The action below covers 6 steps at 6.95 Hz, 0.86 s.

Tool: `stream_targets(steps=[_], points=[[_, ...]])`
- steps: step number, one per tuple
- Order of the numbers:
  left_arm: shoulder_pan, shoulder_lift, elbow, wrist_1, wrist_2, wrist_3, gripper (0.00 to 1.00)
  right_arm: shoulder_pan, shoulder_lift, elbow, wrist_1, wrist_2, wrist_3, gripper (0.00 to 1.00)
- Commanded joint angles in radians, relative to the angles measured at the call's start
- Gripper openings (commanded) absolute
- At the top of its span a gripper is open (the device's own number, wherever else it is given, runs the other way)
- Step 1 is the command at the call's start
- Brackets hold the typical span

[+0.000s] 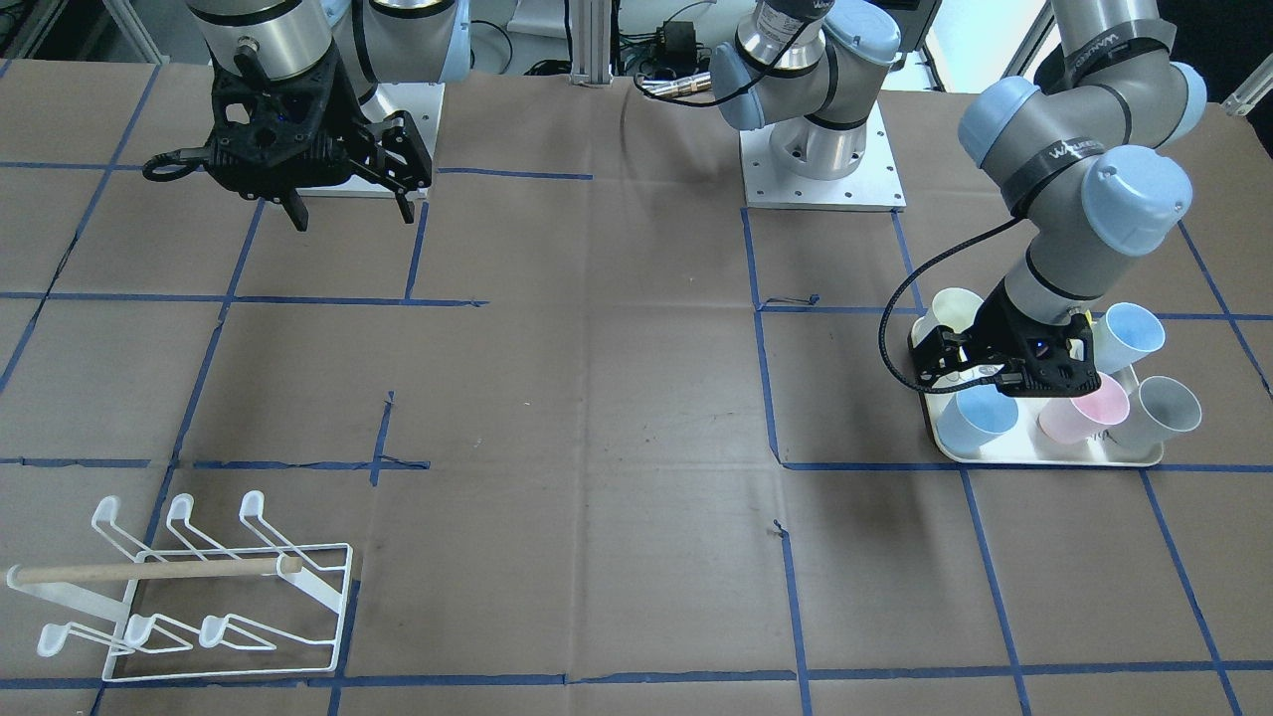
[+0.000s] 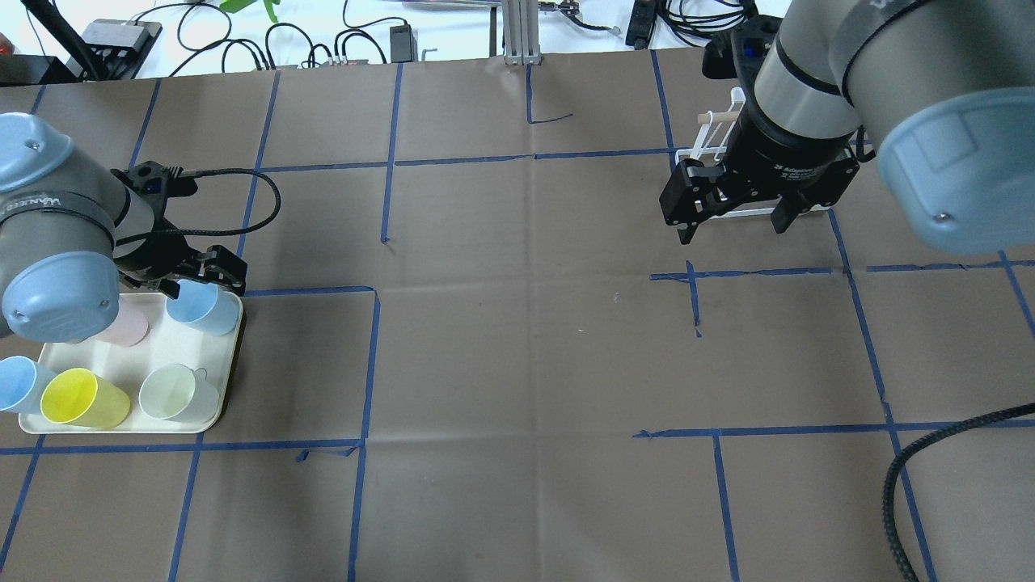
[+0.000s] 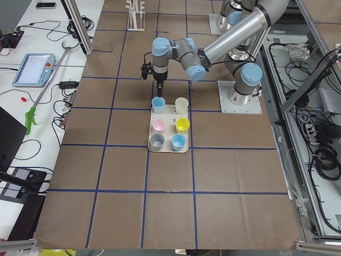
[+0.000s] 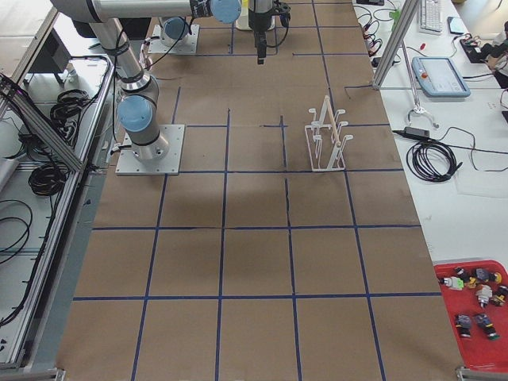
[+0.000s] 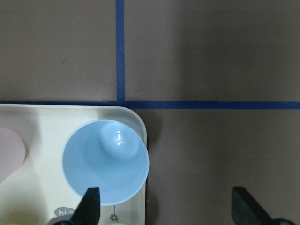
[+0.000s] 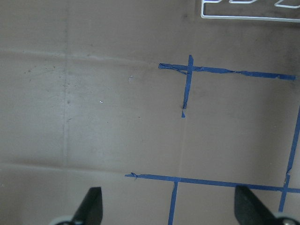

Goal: Transfer IKEA cup to right arm and place on rack

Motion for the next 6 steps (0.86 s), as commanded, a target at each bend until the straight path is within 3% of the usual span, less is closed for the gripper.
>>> stream_targets(steps=[1, 6], points=[[0.000, -0.049, -0.012, 0.019, 0.005, 0.000, 0.99, 0.000, 0.000, -0.001, 0.000, 0.002, 0.000, 1.00], [0.005, -0.077, -0.016, 0.017, 0.014, -0.001, 0.99, 0.000, 0.000, -0.001, 0.000, 0.002, 0.000, 1.00]])
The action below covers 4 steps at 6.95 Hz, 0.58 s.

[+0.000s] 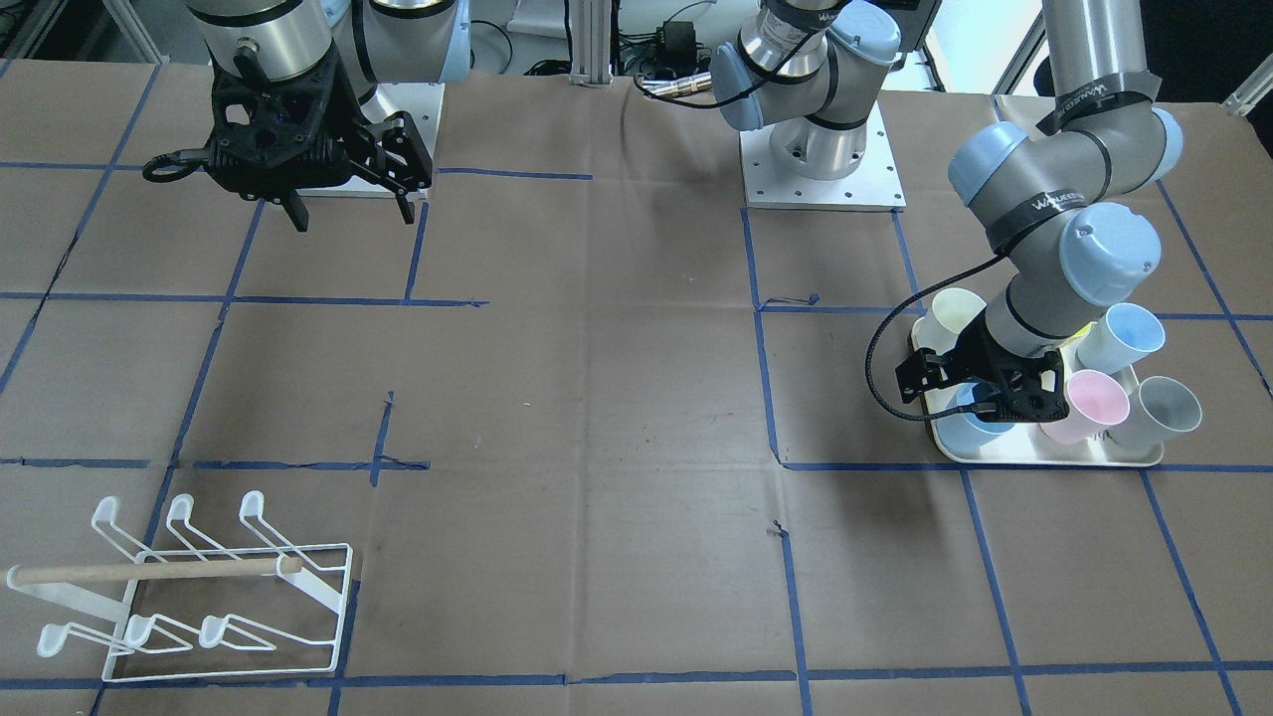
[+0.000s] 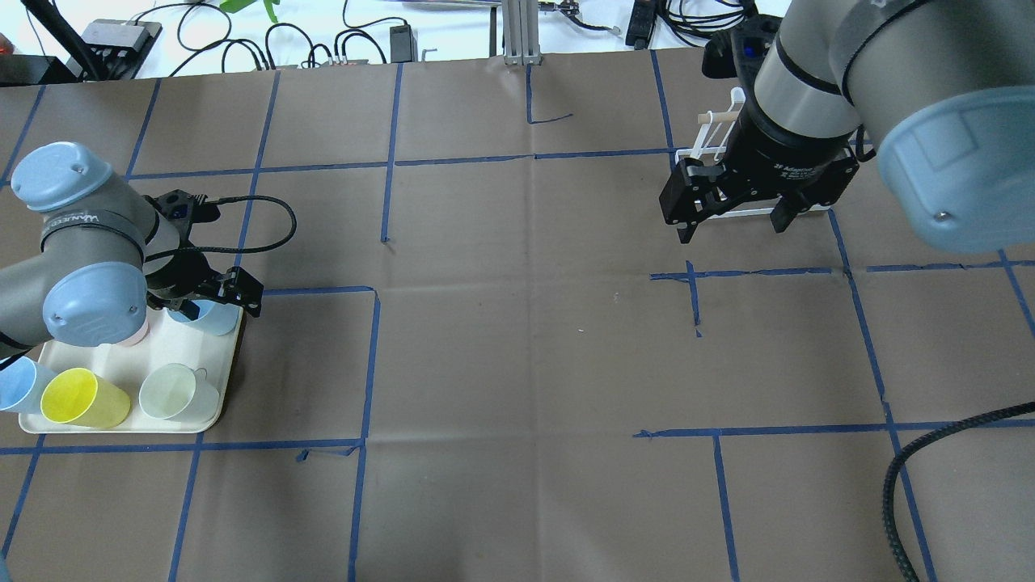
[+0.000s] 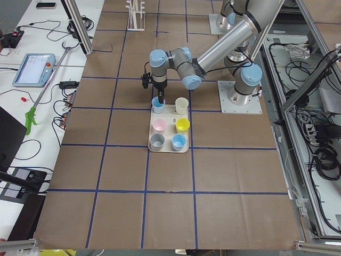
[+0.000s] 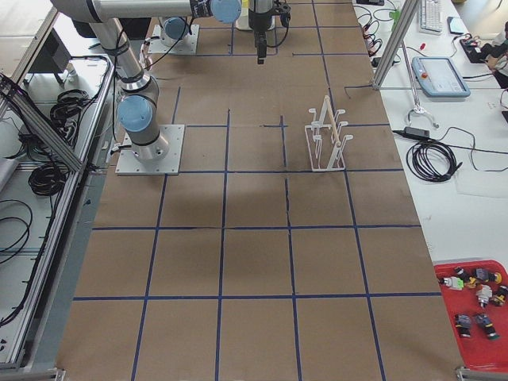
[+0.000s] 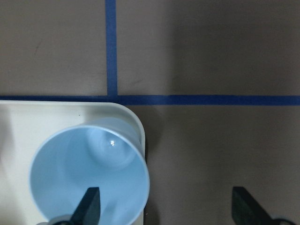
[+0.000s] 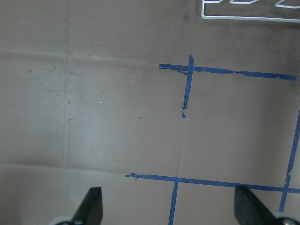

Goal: Transfer IKEA cup to right arm and place on rack

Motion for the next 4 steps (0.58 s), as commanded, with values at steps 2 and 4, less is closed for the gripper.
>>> stream_targets(steps=[2, 4], points=[[0.001, -0.006, 0.002, 0.002, 0.017, -0.003, 0.99, 0.000, 0.002, 0.000, -0.002, 0.000, 0.000, 1.00], [0.001, -0.007, 0.005, 0.003, 0.023, -0.003, 0.99, 0.000, 0.000, 0.000, -0.008, 0.002, 0.002, 1.00]])
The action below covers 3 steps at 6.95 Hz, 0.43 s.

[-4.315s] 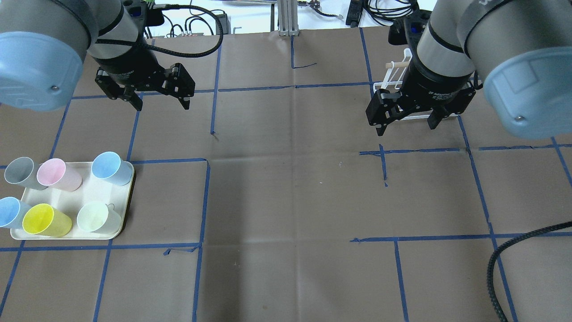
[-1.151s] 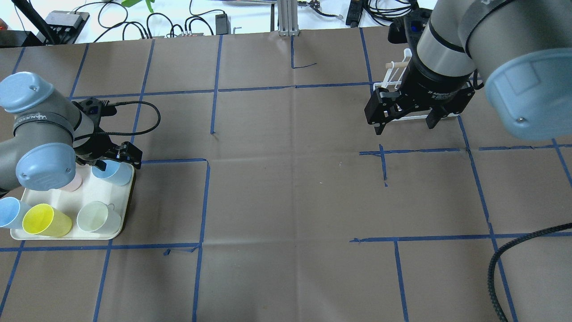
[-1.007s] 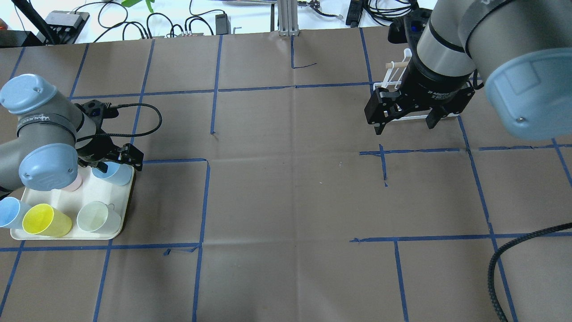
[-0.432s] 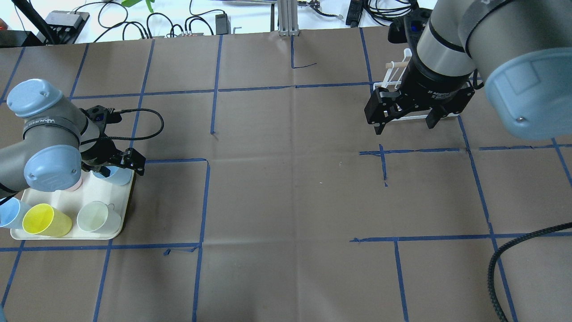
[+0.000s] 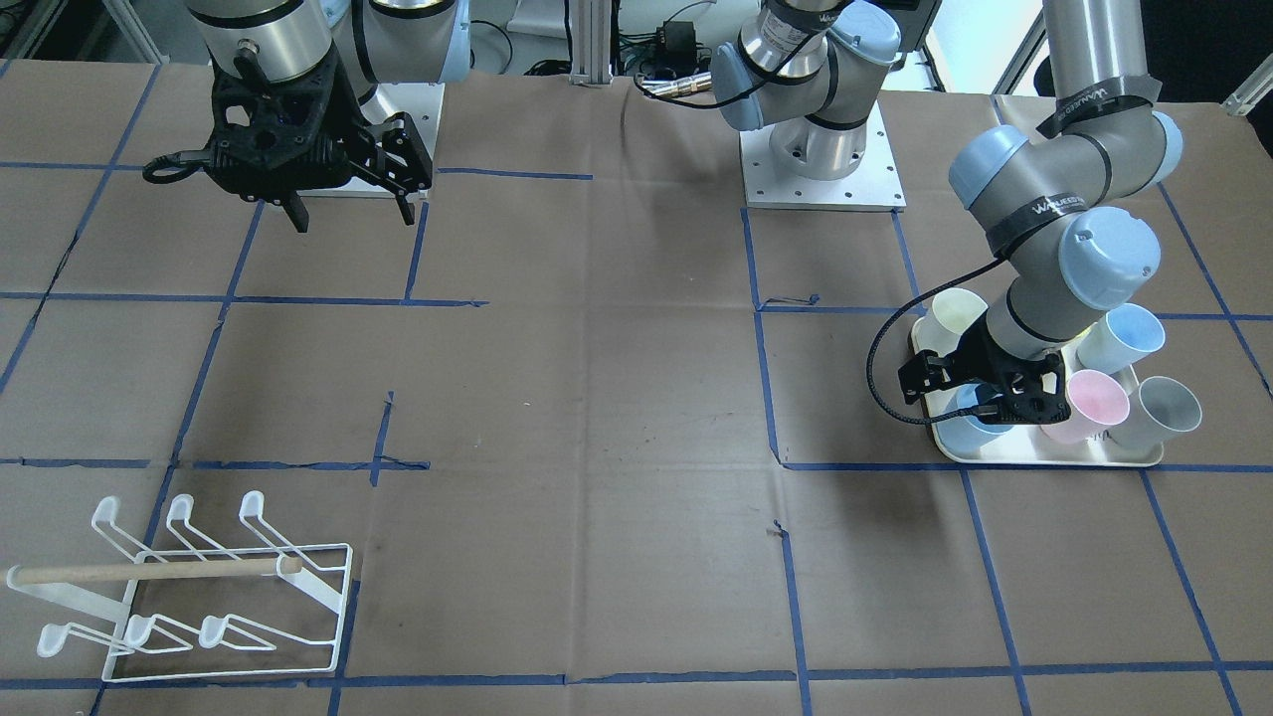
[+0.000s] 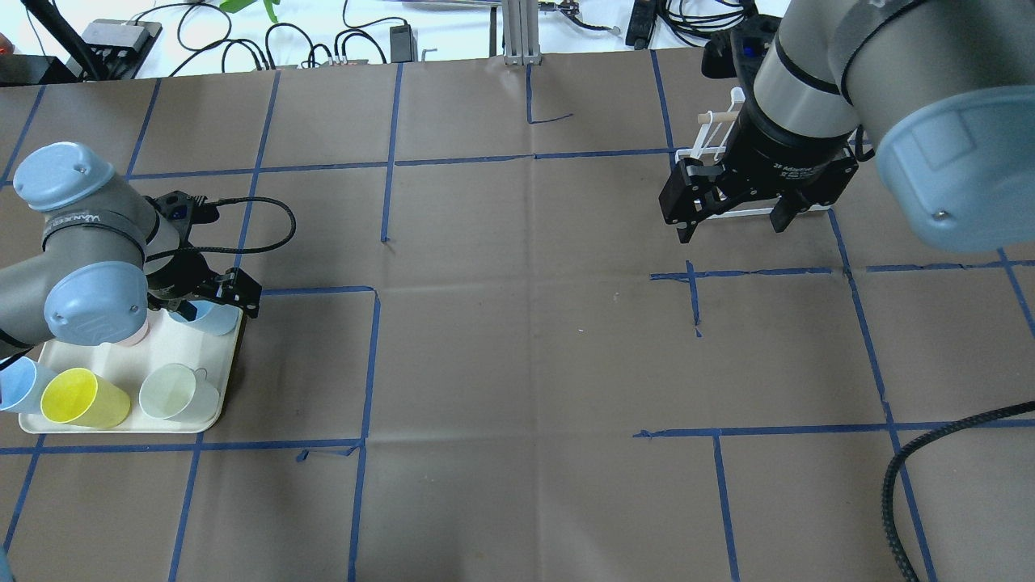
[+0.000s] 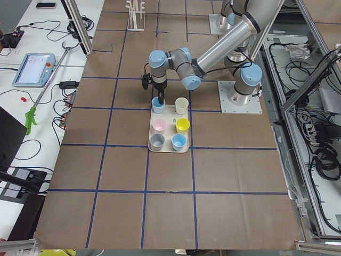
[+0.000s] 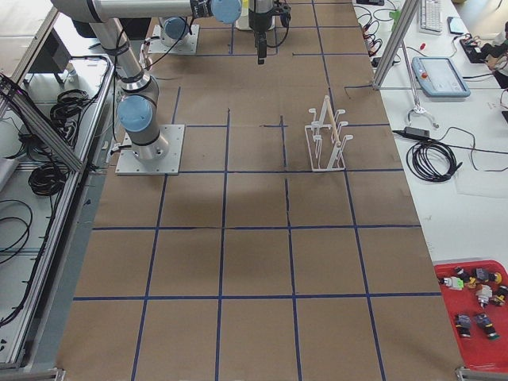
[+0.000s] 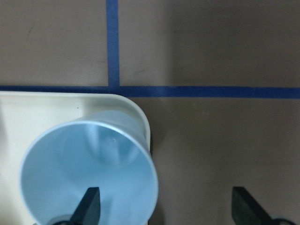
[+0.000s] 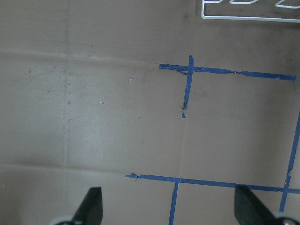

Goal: Transfer IKEA cup to right arm and place on rack

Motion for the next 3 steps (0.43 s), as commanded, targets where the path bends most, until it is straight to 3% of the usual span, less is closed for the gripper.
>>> stream_targets(steps=[1, 3], points=[[0.002, -0.001, 0.006, 0.001, 0.002, 0.000, 0.90, 0.000, -0.001, 0.002, -0.005, 0.001, 0.001, 1.00], [0.003, -0.001, 0.013, -0.002, 0.010, 0.009, 0.17, 0.000, 0.000, 0.002, -0.023, 0.030, 0.001, 1.00]])
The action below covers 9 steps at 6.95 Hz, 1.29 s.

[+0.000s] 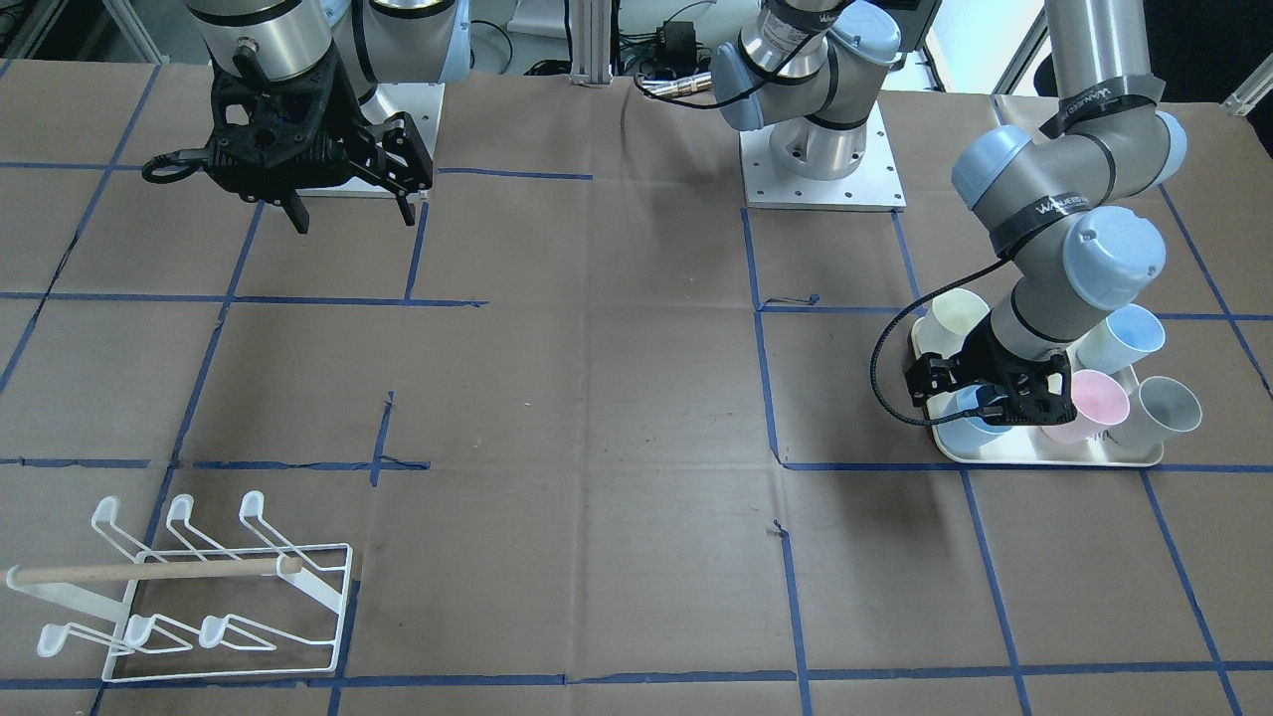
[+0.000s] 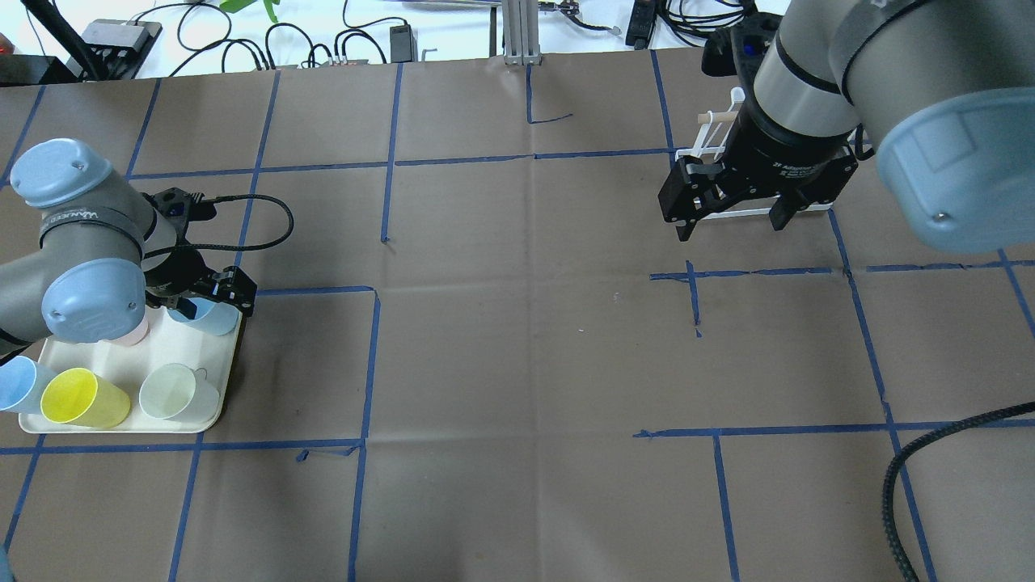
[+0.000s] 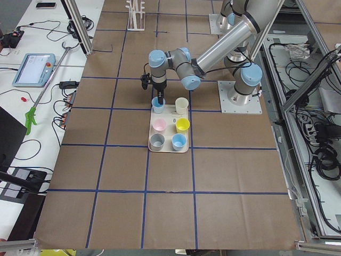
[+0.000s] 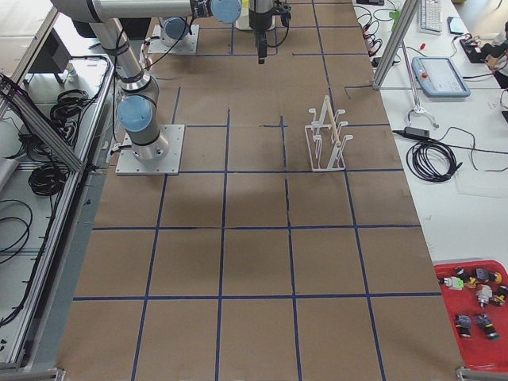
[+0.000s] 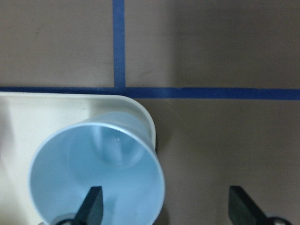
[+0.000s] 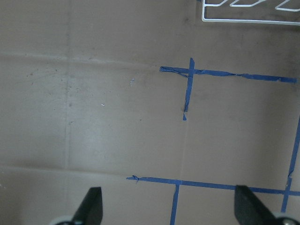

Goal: Transfer IKEA cup to right arm and place on rack

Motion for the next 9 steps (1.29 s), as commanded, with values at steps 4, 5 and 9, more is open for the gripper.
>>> stream_targets(steps=[4, 5, 9], points=[[0.003, 0.011, 0.019, -0.006, 0.029, 0.007, 0.00, -0.002, 0.003, 0.002, -0.106, 0.089, 0.058, 1.00], [0.003, 0.020, 0.045, -0.037, 0.037, 0.007, 0.00, -0.002, 0.007, 0.005, -0.164, 0.162, 0.145, 1.00], [-0.010, 0.080, 0.331, -0.422, 0.034, -0.013, 0.00, -0.060, 0.007, 0.191, -0.587, 0.420, 0.475, 1.00]])
